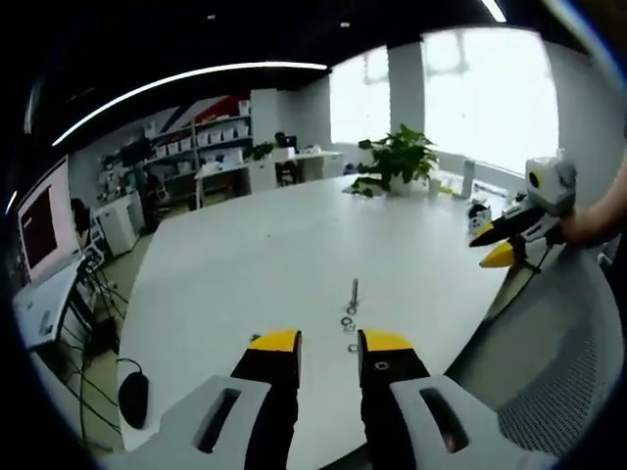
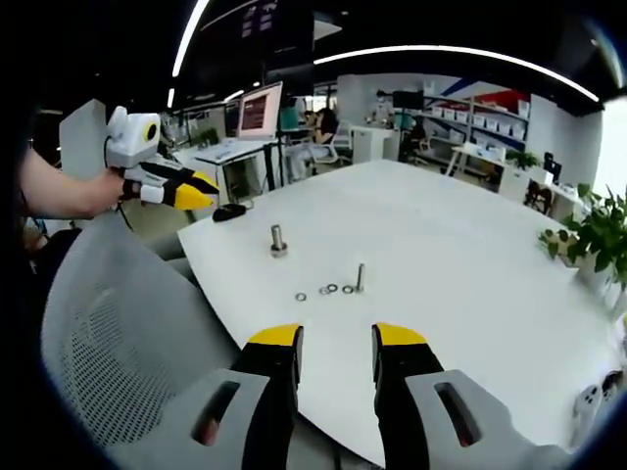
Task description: Place the washer onto the threaded stud by aligning its center hole with the stud, sliding it down to the base, and recovering from edge contact or off-axis alignment until the washer reaches the visible bottom stop.
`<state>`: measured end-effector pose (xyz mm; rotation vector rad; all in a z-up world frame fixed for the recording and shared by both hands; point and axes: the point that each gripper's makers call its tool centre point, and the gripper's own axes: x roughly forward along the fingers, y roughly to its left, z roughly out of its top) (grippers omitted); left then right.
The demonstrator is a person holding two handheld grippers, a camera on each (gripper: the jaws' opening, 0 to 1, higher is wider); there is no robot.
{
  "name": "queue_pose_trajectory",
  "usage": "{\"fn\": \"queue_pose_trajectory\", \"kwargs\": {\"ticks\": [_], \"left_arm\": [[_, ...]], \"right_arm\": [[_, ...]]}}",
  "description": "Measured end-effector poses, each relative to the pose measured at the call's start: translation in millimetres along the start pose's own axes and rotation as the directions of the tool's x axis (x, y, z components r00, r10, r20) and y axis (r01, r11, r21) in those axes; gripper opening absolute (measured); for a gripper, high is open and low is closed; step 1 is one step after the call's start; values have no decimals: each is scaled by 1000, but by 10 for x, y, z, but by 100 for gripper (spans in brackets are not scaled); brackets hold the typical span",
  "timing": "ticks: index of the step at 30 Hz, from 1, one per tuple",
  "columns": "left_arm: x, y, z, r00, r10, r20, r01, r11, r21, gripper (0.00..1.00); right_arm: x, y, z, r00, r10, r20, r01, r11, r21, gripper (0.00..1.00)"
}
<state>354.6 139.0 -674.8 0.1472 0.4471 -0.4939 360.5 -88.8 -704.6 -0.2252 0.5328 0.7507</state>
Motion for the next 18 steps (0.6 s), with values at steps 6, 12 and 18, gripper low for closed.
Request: {"fn": "queue_pose_trajectory", "kwargs": {"ticks": [6,12,18], "left_arm": [[-22,-10,9,1000,6,12,-6,1000,7,19],[-45,60,33,999,28,28,-28,1000,-1,17],[-28,10,17,1000,-2,25,3,1000,-24,21]], "right_arm": [[25,1,-81,999,-11,-43,11,1000,-13,31],[48,46,-77,999,0,-54,-2,1000,-26,31],[69,57,-116,996,-6,-84,2,998,-55,32]]}}
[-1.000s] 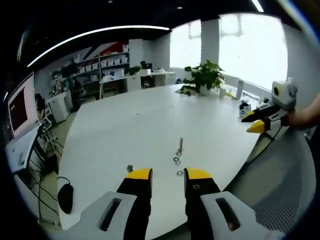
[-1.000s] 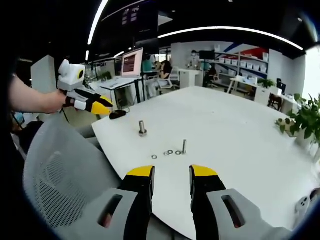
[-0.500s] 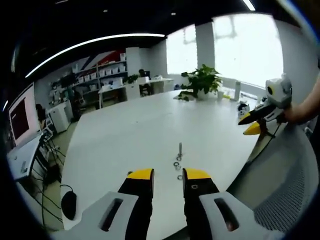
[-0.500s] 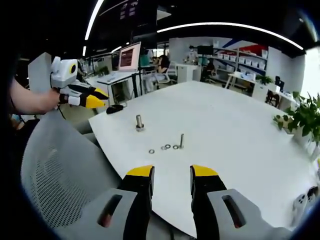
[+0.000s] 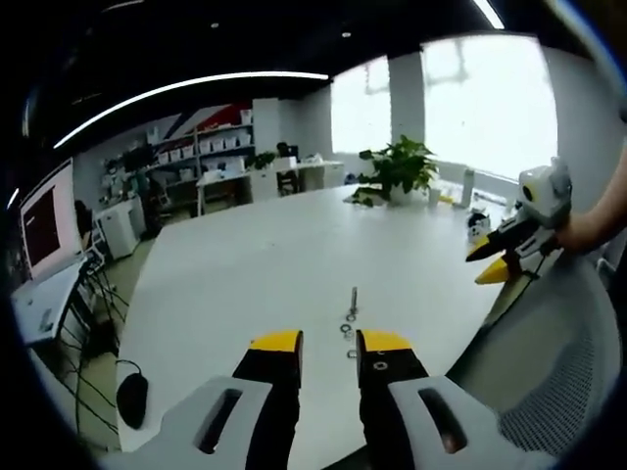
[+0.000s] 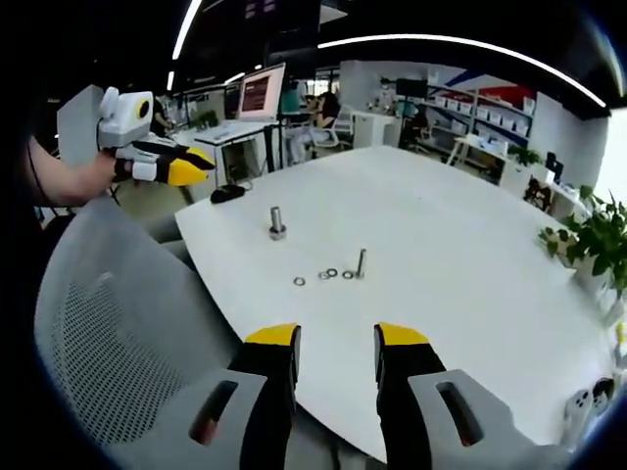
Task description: Place the washer onto the threaded stud by aligning its center hole with the stud, sliding it down to the base, and recovering from edge contact or off-axis alignment until the washer reaches the visible bottom stop.
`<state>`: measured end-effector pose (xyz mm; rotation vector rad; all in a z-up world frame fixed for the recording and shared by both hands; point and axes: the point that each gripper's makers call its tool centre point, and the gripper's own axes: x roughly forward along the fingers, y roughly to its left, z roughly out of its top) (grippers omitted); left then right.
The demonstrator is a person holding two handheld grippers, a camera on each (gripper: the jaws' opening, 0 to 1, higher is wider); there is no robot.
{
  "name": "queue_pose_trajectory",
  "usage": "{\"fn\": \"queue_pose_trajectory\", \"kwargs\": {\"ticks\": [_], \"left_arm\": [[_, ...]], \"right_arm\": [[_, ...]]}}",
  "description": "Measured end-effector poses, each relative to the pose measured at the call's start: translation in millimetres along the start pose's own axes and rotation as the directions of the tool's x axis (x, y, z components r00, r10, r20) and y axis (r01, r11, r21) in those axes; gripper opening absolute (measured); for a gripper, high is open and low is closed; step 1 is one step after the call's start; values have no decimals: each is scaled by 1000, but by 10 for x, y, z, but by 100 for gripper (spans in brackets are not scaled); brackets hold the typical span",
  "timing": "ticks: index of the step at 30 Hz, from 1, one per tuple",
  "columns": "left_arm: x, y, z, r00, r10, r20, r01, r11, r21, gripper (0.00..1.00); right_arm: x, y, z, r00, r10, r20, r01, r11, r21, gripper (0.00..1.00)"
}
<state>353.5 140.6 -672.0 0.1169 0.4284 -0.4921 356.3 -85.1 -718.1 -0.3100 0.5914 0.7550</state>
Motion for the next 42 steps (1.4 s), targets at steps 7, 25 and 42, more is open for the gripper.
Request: {"fn": "queue_pose_trajectory", "kwargs": {"ticks": [7,25,42], "left_arm": [[18,-138,-1,998,-59,-4,59,998,15,25],[-22,-226,102,992,-111,57,113,993,-20,26],[-33,-288,68,986,-159,49,161,986,-35,25]], "right_arm": [[-8,-47,-39,1000,-23,-19,23,1000,10,33],[19,-75,-168,994,-54,-90,54,999,-6,34],[19,-122,-235,988,-85,-129,83,996,-23,34]]}}
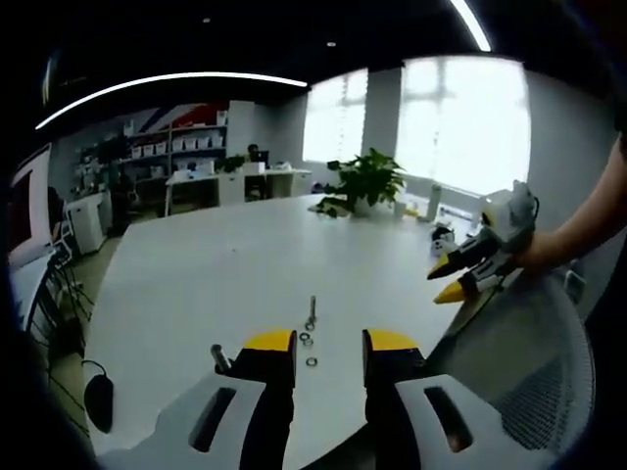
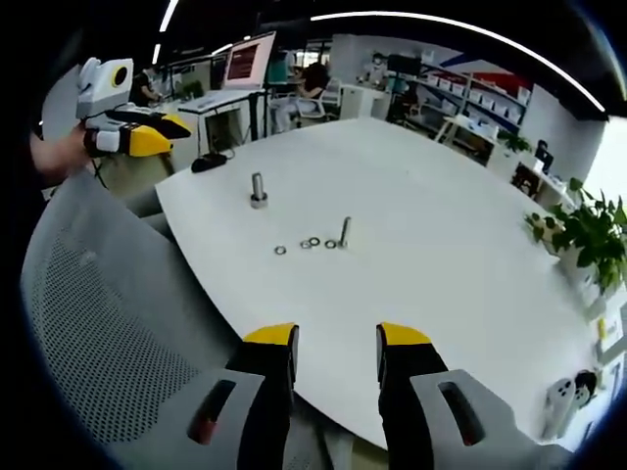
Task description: Place the washer onto the threaded stud by aligning its center hole with the stud, sliding it down to the base, and recovering from edge contact or off-axis alignment until the washer reaches the visible bottom stop.
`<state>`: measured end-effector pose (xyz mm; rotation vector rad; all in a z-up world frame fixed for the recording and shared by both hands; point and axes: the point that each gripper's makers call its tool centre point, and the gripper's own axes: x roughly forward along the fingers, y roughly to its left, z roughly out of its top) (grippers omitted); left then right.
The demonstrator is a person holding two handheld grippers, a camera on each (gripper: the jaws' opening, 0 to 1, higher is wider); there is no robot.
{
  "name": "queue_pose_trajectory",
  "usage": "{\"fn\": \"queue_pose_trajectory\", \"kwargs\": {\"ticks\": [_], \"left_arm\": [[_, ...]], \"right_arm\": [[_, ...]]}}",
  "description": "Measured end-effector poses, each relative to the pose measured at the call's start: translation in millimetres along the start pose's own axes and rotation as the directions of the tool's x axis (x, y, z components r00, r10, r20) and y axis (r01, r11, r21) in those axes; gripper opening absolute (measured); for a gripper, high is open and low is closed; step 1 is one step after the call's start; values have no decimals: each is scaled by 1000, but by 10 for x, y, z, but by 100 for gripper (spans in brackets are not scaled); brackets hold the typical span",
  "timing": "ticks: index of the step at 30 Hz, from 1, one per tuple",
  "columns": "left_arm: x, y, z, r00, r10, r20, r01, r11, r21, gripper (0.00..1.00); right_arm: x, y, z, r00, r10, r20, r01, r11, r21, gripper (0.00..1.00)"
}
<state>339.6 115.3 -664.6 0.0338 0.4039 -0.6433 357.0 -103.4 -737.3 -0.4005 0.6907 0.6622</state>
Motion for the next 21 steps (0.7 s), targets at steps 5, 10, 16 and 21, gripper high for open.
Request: {"fn": "queue_pose_trajectory", "kwargs": {"ticks": [5,10,16,21], "left_arm": [[-2,19,22,1000,3,8,-3,1000,-8,25],[-18,42,10,1000,10,6,-9,1000,-14,24],[-30,102,28,999,33,12,-33,999,-4,24],[-21,59,-4,1000,29,-3,-29,999,17,22]], "right_arm": [[38,51,-21,999,18,-31,-18,1000,-16,34],[52,147,-35,997,44,-59,-47,998,-47,34],[102,197,33,994,78,-76,-84,993,-88,34],[190,262,119,989,99,-114,-112,987,-118,34]]}}
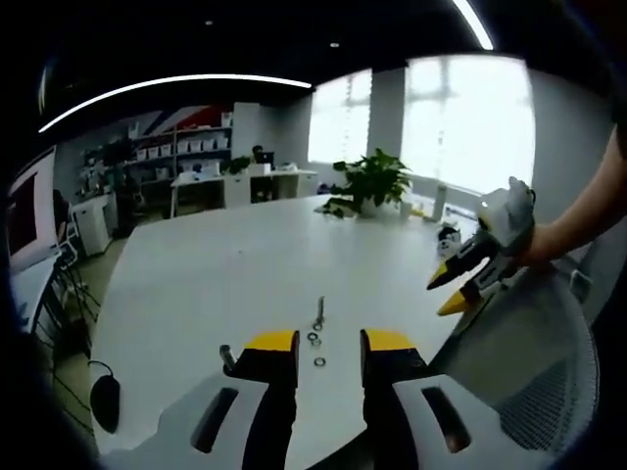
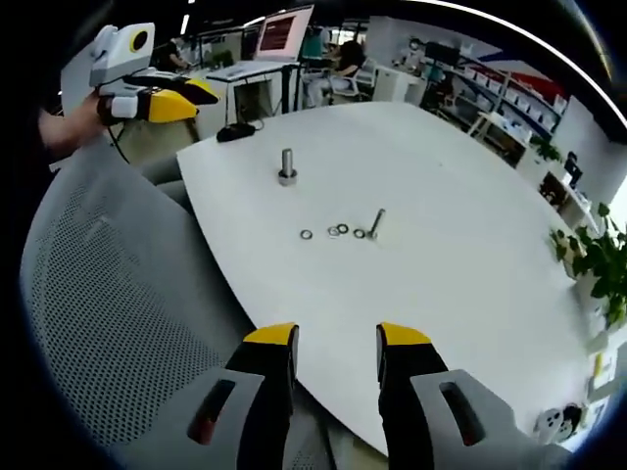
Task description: Place the washer onto the threaded stud by aligning its center hole with the stud, sliding it down to the base, and recovering from edge contact or off-axis alignment until the washer reaches the visible bottom stop.
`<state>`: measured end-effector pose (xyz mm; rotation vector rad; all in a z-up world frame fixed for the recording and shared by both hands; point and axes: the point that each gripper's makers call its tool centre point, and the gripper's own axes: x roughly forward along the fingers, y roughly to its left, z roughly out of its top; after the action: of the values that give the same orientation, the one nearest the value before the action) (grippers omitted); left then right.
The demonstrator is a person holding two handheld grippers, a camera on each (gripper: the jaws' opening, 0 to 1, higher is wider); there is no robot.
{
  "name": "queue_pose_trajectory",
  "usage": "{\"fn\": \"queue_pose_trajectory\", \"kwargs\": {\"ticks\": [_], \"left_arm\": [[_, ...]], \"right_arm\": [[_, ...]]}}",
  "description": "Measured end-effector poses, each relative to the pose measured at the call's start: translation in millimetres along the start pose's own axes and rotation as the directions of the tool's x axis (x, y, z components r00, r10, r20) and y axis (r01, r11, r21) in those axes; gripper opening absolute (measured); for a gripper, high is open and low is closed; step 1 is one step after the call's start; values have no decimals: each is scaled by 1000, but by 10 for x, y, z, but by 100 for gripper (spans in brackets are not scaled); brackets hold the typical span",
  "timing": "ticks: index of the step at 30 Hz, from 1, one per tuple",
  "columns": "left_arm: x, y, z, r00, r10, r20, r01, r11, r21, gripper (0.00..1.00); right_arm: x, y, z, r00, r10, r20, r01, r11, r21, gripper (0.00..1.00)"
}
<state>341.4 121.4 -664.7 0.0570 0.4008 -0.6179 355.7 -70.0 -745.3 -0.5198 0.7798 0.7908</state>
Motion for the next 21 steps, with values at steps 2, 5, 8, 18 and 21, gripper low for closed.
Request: {"fn": "queue_pose_trajectory", "kwargs": {"ticks": [2,5,8,18,21], "left_arm": [[5,14,6,1000,4,0,-4,1000,-3,22],[2,31,7,1000,9,1,-9,1000,-8,22],[-8,39,-13,1000,8,-3,-8,1000,-23,22],[-27,78,1,1000,23,9,-23,999,-36,22],[-24,88,4,1000,28,8,-27,999,-35,23]], "right_arm": [[108,60,179,999,32,27,-33,999,12,34],[249,156,283,998,59,26,-58,998,-34,34],[407,262,313,995,97,-1,-97,994,-54,34],[735,381,455,987,152,-48,-156,983,-97,33],[845,350,447,985,158,-71,-164,982,-92,33]]}}
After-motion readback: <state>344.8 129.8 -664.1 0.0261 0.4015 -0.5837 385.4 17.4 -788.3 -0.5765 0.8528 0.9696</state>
